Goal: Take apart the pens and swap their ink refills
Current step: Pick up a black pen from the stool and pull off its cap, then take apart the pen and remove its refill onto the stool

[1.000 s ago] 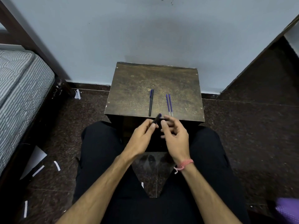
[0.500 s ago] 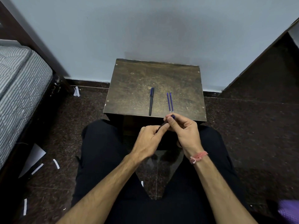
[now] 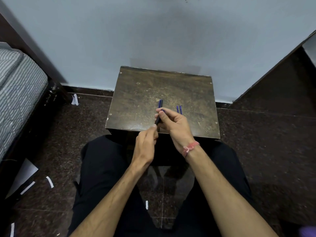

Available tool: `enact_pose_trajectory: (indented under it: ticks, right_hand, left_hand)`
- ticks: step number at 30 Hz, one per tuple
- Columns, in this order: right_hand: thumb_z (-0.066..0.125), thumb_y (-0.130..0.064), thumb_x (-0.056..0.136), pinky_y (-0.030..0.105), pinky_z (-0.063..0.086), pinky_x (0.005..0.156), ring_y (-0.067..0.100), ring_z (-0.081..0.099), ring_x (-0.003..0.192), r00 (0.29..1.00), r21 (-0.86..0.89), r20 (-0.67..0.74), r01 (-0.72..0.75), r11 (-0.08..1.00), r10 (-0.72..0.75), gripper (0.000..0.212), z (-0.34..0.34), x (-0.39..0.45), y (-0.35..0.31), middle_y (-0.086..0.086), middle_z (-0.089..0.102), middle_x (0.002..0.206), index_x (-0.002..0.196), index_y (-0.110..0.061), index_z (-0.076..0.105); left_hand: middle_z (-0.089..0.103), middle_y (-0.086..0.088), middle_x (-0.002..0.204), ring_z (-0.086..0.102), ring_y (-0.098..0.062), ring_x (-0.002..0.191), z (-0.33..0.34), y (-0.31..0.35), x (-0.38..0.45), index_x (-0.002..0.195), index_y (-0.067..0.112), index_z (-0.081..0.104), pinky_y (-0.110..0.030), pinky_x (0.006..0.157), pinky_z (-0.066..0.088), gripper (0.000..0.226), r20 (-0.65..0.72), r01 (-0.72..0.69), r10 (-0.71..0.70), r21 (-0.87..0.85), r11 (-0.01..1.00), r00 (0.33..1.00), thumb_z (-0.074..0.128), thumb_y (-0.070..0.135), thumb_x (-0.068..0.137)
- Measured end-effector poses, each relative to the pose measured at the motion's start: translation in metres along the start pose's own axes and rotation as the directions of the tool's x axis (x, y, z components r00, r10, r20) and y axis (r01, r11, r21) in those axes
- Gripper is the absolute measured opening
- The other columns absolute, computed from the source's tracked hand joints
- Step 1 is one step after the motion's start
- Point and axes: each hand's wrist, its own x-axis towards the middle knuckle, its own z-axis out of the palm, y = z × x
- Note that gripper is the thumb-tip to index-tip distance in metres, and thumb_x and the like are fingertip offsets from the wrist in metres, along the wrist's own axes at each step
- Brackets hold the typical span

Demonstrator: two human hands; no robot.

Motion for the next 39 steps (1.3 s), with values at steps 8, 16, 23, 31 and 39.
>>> enact_pose_trajectory:
  ticks: [8, 16, 23, 31, 39]
  right_hand:
    - [0.074, -0.011, 0.102, 0.029, 0.063, 0.081, 0.012, 0.079, 0.086, 0.992, -0.288, -0.093, 0.06, 0.956, -0.09, 0.011, 0.012, 0.073, -0.024, 0.006, 0.083, 0.092, 0.112, -0.009, 0.077]
    - [0.097, -0.028, 0.078, 0.025, 0.052, 0.077, 0.005, 0.073, 0.077, 0.98, -0.854, -0.112, -0.011, 0.521, -0.163, 0.029, 0.036, 0.108, -0.015, -0.009, 0.075, 0.07, 0.086, -0.025, 0.069]
    - [0.094, -0.037, 0.081, 0.034, 0.054, 0.075, 0.031, 0.072, 0.096, 0.968, -0.972, -0.072, -0.014, 0.235, -0.239, 0.033, 0.044, 0.116, -0.012, 0.008, 0.075, 0.09, 0.092, -0.015, 0.073]
    - [0.071, -0.057, 0.097, 0.026, 0.048, 0.071, 0.008, 0.073, 0.073, 0.912, -0.866, -0.151, 0.065, 0.496, -0.382, 0.035, 0.026, 0.066, -0.026, -0.01, 0.076, 0.072, 0.086, -0.024, 0.076]
    - [0.083, -0.028, 0.095, 0.014, 0.046, 0.054, 0.001, 0.06, 0.06, 0.951, -0.187, -0.309, -0.07, 0.98, 0.009, 0.015, -0.039, -0.051, 0.013, -0.004, 0.074, 0.076, 0.096, -0.013, 0.083]
  left_hand:
    - [0.029, 0.011, 0.057, 0.019, -0.01, 0.05, -0.013, -0.011, 0.013, 0.062, 0.029, 0.038, -0.032, 0.053, 0.015, 0.035, -0.027, 0.08, -0.084, -0.11, 0.991, 0.996, 0.036, 0.047, 0.093]
    - [0.032, 0.012, 0.056, 0.022, -0.008, 0.049, -0.014, -0.004, 0.014, 0.059, 0.031, 0.043, -0.03, 0.05, 0.017, 0.036, -0.068, 0.08, -0.094, -0.186, 0.979, 0.993, 0.035, 0.041, 0.093]
    - [0.033, 0.011, 0.058, 0.024, -0.01, 0.052, -0.01, -0.001, 0.012, 0.063, 0.027, 0.045, -0.034, 0.053, 0.018, 0.033, -0.067, 0.078, -0.09, -0.169, 0.983, 0.994, 0.036, 0.043, 0.091]
    - [0.04, 0.014, 0.057, 0.03, -0.007, 0.053, -0.007, -0.007, 0.013, 0.068, 0.029, 0.056, -0.034, 0.054, 0.023, 0.034, -0.037, 0.042, -0.048, -0.151, 0.988, 0.998, 0.039, 0.044, 0.094]
    - [0.073, 0.012, 0.085, 0.058, -0.002, 0.07, 0.016, -0.02, -0.005, 0.121, 0.044, 0.079, -0.02, 0.061, 0.048, 0.024, 0.352, -0.072, 0.079, -0.032, 0.997, 0.933, 0.061, 0.03, 0.113]
